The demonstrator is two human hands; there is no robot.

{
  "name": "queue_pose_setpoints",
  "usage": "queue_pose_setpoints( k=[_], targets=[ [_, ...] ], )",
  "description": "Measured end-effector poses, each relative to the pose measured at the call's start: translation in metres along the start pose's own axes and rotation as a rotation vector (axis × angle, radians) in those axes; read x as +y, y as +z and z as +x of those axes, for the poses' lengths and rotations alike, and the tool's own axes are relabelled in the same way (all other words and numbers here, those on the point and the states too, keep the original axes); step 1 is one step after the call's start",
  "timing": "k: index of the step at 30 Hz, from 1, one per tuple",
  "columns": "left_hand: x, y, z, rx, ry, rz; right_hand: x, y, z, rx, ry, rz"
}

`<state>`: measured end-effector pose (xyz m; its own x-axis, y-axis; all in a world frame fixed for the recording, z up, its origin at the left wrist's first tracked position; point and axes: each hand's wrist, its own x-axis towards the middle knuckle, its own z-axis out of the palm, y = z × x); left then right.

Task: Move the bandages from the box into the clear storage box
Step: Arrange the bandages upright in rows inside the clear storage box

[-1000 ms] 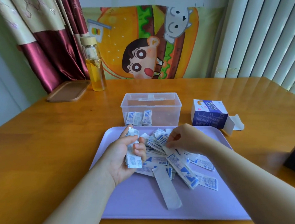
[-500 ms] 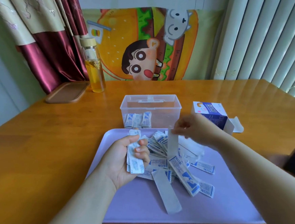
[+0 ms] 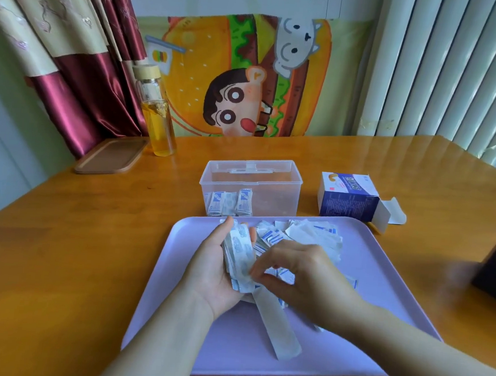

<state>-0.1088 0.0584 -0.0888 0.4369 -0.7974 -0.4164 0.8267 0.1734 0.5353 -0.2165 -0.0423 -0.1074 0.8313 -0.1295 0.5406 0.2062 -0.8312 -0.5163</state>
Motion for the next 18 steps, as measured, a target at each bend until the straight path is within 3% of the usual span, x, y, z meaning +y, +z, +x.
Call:
queue_pose_setpoints(
  k=[6,10,14,18],
  targets=[
    [0.0,-0.005,0.003,0.003,-0.021,0.126,-0.009,0.0,0.003,-0.001,-0.022,0.006],
    [-0.001,-0.006,0.004,-0.032,-0.005,0.126,-0.011,-0.006,0.001,-0.109,-0.081,-0.17],
    [-0.006,-0.007,0.004,-0.118,-0.037,0.207,-0.012,-0.006,0.003,-0.148,0.009,-0.37],
    [-0.014,-0.003,0.001,-0.147,0.007,0.349,-0.007,-0.009,0.012,-0.242,0.095,-0.288]
  ],
)
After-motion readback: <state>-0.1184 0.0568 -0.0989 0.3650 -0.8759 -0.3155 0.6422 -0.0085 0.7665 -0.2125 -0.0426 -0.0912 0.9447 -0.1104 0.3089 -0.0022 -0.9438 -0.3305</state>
